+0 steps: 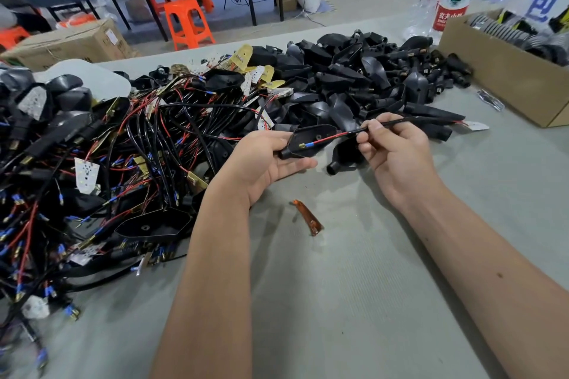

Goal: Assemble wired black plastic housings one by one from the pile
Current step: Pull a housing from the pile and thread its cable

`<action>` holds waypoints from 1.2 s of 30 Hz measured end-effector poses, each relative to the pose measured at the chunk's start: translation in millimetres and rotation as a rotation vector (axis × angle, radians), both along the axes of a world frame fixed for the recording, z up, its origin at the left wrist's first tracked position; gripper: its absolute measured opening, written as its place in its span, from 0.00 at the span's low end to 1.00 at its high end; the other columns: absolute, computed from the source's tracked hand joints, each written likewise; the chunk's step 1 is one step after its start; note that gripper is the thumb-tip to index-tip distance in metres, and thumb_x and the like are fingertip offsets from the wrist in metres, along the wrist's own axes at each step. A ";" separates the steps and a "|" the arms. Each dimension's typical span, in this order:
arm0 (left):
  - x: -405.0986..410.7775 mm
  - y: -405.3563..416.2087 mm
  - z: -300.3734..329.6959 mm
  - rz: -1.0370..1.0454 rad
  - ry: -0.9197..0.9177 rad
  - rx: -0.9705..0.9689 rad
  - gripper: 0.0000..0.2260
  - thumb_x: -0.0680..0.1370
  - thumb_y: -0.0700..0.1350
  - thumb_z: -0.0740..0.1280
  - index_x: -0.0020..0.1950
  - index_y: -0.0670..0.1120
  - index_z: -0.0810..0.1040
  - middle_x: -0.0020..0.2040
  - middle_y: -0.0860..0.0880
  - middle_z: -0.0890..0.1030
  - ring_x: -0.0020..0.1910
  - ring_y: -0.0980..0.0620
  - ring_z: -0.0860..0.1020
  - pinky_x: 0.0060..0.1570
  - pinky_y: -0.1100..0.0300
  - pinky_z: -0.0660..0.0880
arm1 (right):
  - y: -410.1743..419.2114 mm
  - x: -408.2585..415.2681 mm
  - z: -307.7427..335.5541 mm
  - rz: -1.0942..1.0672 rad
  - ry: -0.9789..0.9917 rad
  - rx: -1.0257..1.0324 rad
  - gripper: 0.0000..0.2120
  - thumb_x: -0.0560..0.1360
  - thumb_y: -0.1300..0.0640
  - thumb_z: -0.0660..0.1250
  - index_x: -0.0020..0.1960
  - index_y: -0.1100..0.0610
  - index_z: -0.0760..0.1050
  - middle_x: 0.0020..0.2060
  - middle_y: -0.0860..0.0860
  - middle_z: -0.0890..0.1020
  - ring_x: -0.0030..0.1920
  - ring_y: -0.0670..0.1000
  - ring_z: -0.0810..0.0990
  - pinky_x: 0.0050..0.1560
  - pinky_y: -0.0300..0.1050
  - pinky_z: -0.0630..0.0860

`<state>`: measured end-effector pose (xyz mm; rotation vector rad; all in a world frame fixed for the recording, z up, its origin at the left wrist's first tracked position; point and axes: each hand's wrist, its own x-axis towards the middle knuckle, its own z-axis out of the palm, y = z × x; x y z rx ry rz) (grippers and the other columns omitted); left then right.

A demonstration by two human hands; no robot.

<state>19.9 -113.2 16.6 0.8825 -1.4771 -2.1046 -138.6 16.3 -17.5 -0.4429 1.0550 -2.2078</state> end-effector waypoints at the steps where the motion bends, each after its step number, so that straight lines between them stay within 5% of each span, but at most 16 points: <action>1: 0.5 0.2 0.3 -0.003 0.004 0.000 0.18 0.84 0.30 0.51 0.50 0.35 0.81 0.42 0.38 0.87 0.40 0.39 0.87 0.40 0.58 0.84 | 0.2 0.5 0.3 0.003 0.003 0.001 0.08 0.82 0.69 0.63 0.47 0.59 0.73 0.40 0.55 0.80 0.38 0.51 0.80 0.37 0.38 0.77; 9: -2.4 5.0 0.5 -0.064 0.017 0.014 0.20 0.84 0.30 0.52 0.46 0.37 0.83 0.43 0.35 0.86 0.42 0.36 0.86 0.42 0.57 0.84 | 0.7 8.4 2.4 -0.015 0.134 0.060 0.06 0.81 0.69 0.65 0.48 0.61 0.74 0.33 0.51 0.82 0.36 0.49 0.83 0.38 0.36 0.80; 15: -2.2 2.5 -1.9 -0.076 0.057 0.019 0.17 0.84 0.30 0.52 0.53 0.37 0.81 0.46 0.36 0.86 0.45 0.37 0.87 0.44 0.58 0.84 | -2.8 9.5 -2.4 -0.128 0.203 0.131 0.03 0.81 0.64 0.69 0.48 0.61 0.76 0.32 0.53 0.83 0.34 0.51 0.85 0.34 0.38 0.80; 20: -4.0 3.4 -2.4 -0.057 0.055 0.002 0.18 0.84 0.30 0.51 0.53 0.38 0.82 0.46 0.37 0.87 0.45 0.38 0.87 0.44 0.59 0.83 | -5.9 9.6 -5.0 -0.131 0.206 0.144 0.04 0.85 0.60 0.62 0.54 0.59 0.67 0.40 0.61 0.86 0.38 0.62 0.87 0.34 0.43 0.82; 23: -8.8 4.5 -3.2 0.009 0.069 0.002 0.17 0.84 0.30 0.52 0.54 0.36 0.81 0.48 0.37 0.86 0.44 0.39 0.87 0.44 0.59 0.83 | -3.5 15.6 -5.5 -0.100 0.309 0.130 0.11 0.81 0.64 0.69 0.56 0.58 0.66 0.43 0.61 0.86 0.42 0.62 0.88 0.38 0.45 0.83; 31: -20.9 13.0 -9.6 0.025 0.054 -0.032 0.14 0.84 0.30 0.57 0.49 0.39 0.81 0.45 0.42 0.86 0.40 0.43 0.86 0.42 0.60 0.83 | 1.8 18.3 0.1 0.040 0.419 0.135 0.08 0.77 0.64 0.74 0.55 0.58 0.81 0.39 0.56 0.85 0.34 0.53 0.82 0.29 0.43 0.79; 36: -20.7 11.1 -10.8 0.014 0.024 -0.065 0.14 0.84 0.31 0.58 0.50 0.41 0.82 0.43 0.44 0.87 0.39 0.47 0.86 0.39 0.63 0.81 | 2.2 17.6 0.0 0.111 0.438 0.139 0.04 0.79 0.64 0.70 0.50 0.58 0.83 0.43 0.57 0.86 0.37 0.53 0.84 0.31 0.41 0.79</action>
